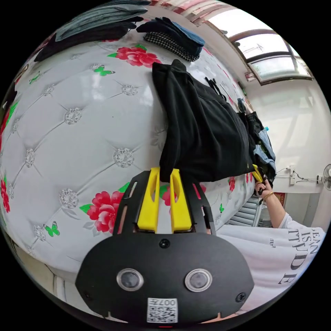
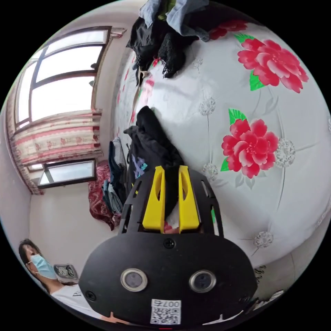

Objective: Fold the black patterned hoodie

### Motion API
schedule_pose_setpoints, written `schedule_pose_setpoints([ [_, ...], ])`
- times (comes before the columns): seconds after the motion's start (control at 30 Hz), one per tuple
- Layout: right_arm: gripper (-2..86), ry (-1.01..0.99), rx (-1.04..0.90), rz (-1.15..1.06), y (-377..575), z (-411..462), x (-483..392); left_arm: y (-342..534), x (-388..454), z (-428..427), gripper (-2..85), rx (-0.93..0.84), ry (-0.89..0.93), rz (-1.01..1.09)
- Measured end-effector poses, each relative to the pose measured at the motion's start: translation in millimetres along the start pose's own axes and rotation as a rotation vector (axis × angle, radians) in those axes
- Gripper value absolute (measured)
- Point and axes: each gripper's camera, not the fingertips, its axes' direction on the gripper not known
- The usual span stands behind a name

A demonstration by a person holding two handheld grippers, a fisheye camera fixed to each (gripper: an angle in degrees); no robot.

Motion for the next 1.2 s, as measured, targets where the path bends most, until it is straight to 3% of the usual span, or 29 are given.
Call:
schedule_pose_setpoints([
  [0.1, 7.2, -0.189, 0.039, -0.019, 0, -32, 30, 12, -38, -11, 5.0, 0.041, 0.182, -0.12],
  [0.17, 7.0, -0.148, -0.007, -0.014, 11, -36, 58, 22, -45, -7, 5.2, 0.052, 0.238, -0.166],
  [0.27, 7.2, -0.249, -0.009, 0.135, 32, -36, 120, 29, -41, -16, 6.5, 0.078, 0.22, -0.228],
  [0.37, 7.3, -0.224, -0.002, 0.02, 35, -32, 89, 31, -34, -46, 8.5, 0.133, 0.198, -0.25],
  [0.5, 7.0, -0.085, -0.154, -0.437, 52, 5, -73, 38, -37, -71, 11.6, 0.157, 0.247, -0.257],
  [0.63, 6.5, -0.008, -0.381, -1.067, 188, 94, -255, 50, -51, -82, 12.3, 0.189, 0.305, -0.28],
  [0.73, 6.1, -0.098, -0.615, -1.37, 323, 168, -310, 65, -65, -93, 12.4, 0.219, 0.347, -0.289],
  [0.83, 6.0, -0.165, -0.894, -1.483, 448, 254, -296, 86, -84, -104, 12.5, 0.238, 0.379, -0.297],
  [0.9, 6.2, -0.116, -1.013, -1.463, 506, 313, -257, 105, -104, -115, 12.5, 0.257, 0.399, -0.311],
  [1.03, 6.3, 0.221, -1.197, -1.348, 566, 441, -128, 127, -130, -121, 12.7, 0.253, 0.424, -0.325],
  [1.1, 6.2, 0.169, -1.299, -1.252, 568, 451, -102, 134, -140, -122, 13.1, 0.232, 0.447, -0.314],
  [1.2, 5.8, -0.066, -1.237, -1.251, 549, 398, -118, 139, -141, -139, 13.5, 0.234, 0.491, -0.276],
])
